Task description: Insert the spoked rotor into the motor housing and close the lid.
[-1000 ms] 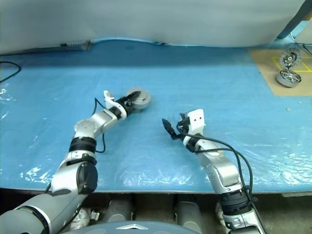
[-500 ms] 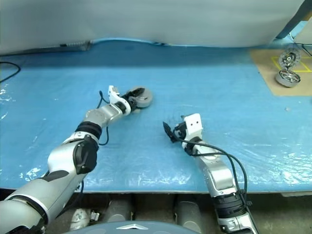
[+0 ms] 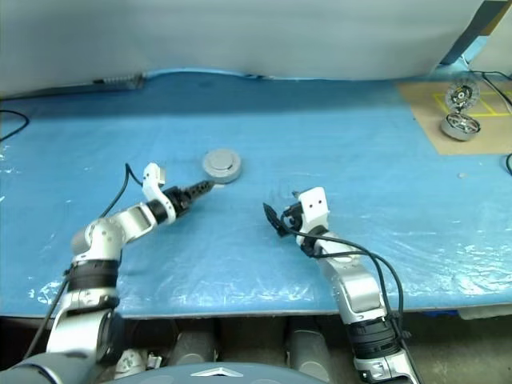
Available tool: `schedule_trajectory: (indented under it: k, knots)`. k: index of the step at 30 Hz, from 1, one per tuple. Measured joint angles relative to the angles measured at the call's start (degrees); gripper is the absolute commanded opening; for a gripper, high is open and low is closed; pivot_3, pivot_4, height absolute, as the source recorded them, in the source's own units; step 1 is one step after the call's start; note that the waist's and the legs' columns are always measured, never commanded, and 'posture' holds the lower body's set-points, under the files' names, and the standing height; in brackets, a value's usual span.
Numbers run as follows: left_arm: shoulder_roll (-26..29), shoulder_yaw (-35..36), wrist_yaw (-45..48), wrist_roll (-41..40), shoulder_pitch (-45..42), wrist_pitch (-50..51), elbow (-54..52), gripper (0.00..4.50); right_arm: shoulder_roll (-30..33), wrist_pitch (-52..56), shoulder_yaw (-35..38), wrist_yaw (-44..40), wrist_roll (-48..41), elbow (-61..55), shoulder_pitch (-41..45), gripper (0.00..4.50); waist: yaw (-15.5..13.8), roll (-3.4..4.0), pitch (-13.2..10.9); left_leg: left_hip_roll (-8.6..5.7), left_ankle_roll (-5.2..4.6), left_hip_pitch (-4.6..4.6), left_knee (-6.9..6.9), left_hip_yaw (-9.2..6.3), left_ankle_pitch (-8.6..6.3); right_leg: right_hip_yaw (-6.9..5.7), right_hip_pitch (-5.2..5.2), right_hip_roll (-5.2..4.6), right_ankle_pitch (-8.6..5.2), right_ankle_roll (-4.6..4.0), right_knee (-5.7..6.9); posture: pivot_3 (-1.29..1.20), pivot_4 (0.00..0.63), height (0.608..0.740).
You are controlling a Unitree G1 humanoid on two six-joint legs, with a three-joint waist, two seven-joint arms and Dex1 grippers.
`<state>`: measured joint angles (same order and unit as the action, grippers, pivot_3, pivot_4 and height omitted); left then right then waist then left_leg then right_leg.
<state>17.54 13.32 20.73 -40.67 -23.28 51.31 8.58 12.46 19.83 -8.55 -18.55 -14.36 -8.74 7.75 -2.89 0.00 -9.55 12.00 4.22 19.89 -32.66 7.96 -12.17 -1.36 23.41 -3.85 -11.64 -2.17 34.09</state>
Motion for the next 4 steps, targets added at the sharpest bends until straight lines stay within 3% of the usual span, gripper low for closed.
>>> schedule_trajectory:
  k: [4]
  knots:
    - [1.04,-6.4,2.97,9.03,9.72,-13.89,-8.72,4.45,0.47,-1.21,-0.01,-1.56,0.81,-0.12,-0.74,4.5,0.36,0.01,0.01,0.01,-0.03,0.07,0.12,0.01,-0.01,-0.02,0.01,0.0,-0.04,0.08,-0.21,0.0,0.15,0.74]
